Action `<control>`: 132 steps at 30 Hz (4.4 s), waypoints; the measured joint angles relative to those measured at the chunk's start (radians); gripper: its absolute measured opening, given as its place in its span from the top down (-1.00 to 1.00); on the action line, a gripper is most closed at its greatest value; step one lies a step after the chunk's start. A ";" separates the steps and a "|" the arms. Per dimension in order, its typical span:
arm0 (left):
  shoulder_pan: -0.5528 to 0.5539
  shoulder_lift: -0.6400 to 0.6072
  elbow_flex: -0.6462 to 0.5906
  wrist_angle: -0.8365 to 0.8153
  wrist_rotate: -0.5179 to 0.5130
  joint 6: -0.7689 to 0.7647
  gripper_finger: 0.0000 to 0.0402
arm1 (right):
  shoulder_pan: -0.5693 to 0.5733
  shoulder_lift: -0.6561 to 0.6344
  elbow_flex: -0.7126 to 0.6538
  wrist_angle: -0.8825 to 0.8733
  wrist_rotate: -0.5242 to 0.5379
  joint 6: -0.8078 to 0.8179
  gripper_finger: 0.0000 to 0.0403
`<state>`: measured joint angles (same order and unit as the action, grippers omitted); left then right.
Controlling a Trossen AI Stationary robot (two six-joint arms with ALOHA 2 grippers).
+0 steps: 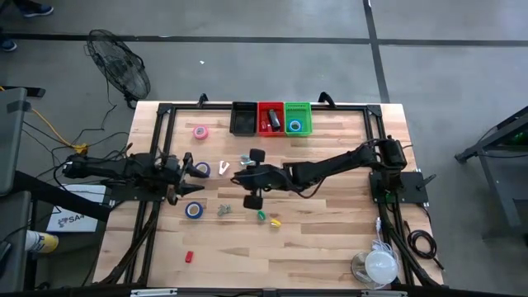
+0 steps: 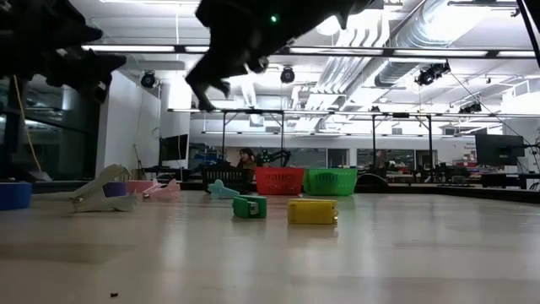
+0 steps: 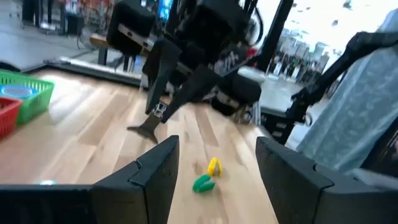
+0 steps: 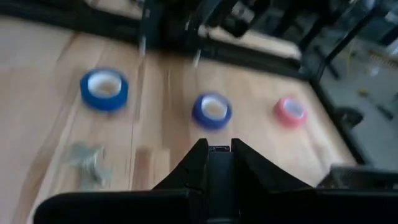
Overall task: Pick and place Stapler, Stapler remover, tape
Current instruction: Put the black staple remover into the black bin
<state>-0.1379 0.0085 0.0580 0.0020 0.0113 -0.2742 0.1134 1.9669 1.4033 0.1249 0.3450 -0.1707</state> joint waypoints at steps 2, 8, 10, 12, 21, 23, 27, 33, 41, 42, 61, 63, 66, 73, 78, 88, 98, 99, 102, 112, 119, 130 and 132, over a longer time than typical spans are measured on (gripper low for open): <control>0.000 0.000 0.002 0.004 0.000 0.005 -0.05 | 0.000 0.000 0.000 0.050 0.027 -0.026 0.82; 0.000 0.000 0.002 0.003 0.000 0.000 -0.05 | -0.001 0.000 0.000 0.181 0.046 -0.084 0.82; 0.000 0.000 0.002 0.001 0.000 0.000 -0.05 | -0.001 0.000 0.000 0.214 0.041 -0.099 0.82; 0.000 0.000 0.002 -0.004 -0.002 0.000 -0.05 | -0.001 0.000 0.000 0.235 0.027 -0.103 0.82; 0.000 0.000 0.004 -0.005 0.021 -0.011 -0.05 | -0.001 0.000 0.001 0.295 -0.081 -0.102 0.82; 0.000 0.000 0.004 0.007 0.011 -0.012 -0.05 | -0.001 0.000 0.001 0.317 -0.122 -0.100 0.82; 0.000 0.000 0.007 0.066 0.002 -0.020 -0.05 | 0.000 0.000 0.001 0.354 -0.168 -0.100 0.82; 0.000 0.000 0.007 0.056 0.049 -0.051 -0.05 | 0.000 0.006 0.001 0.372 -0.198 -0.100 0.82; 0.000 0.000 0.007 0.048 -0.036 -0.014 -0.05 | 0.001 0.031 0.002 0.443 -0.258 -0.096 0.82; 0.000 0.001 0.007 0.047 -0.049 0.009 -0.05 | 0.001 0.043 0.002 0.474 -0.277 -0.096 0.82; 0.000 0.141 0.007 0.112 -0.071 0.196 -0.37 | -0.024 0.133 0.002 0.614 -0.343 -0.099 0.82; 0.000 0.157 0.007 0.147 -0.071 0.196 -0.44 | -0.029 0.133 0.002 0.614 -0.341 -0.096 0.82; 0.000 0.183 0.007 0.189 -0.071 0.202 -0.50 | -0.032 0.133 0.002 0.614 -0.314 -0.098 0.82; 0.000 0.252 0.007 0.280 -0.085 0.221 -0.52 | -0.040 0.133 0.002 0.607 -0.281 -0.083 0.82; 0.000 0.306 0.007 0.307 -0.104 0.226 -0.52 | -0.042 0.134 0.002 0.613 -0.275 -0.077 0.82; 0.000 0.443 0.007 0.449 -0.134 0.226 -0.53 | -0.044 0.134 0.002 0.613 -0.271 -0.066 0.82; 0.000 0.601 0.007 0.620 -0.135 0.225 -0.52 | -0.044 0.134 0.002 0.606 -0.271 -0.066 0.82; 0.000 0.614 0.007 0.635 -0.135 0.225 -0.52 | -0.044 0.134 0.002 0.605 -0.271 -0.066 0.82; 0.000 0.646 0.007 0.691 -0.137 0.225 -0.51 | -0.044 0.134 0.002 0.605 -0.270 -0.066 0.82; 0.000 0.678 0.007 0.726 -0.137 0.225 -0.03 | -0.044 0.134 0.002 0.602 -0.269 -0.066 0.82; -0.001 0.677 0.008 0.722 -0.159 0.239 0.57 | -0.046 0.135 0.001 0.597 -0.263 -0.053 0.82; 0.000 0.678 0.008 0.691 -0.183 0.244 0.77 | -0.043 0.135 0.000 0.596 -0.204 -0.022 0.40; 0.000 0.678 0.008 0.680 -0.206 0.245 0.77 | -0.043 0.135 0.000 0.600 -0.181 -0.022 0.26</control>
<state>-0.1379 0.6861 0.0658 0.6823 -0.1945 -0.0293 0.0706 2.1021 1.4036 0.7246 0.1642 -0.1923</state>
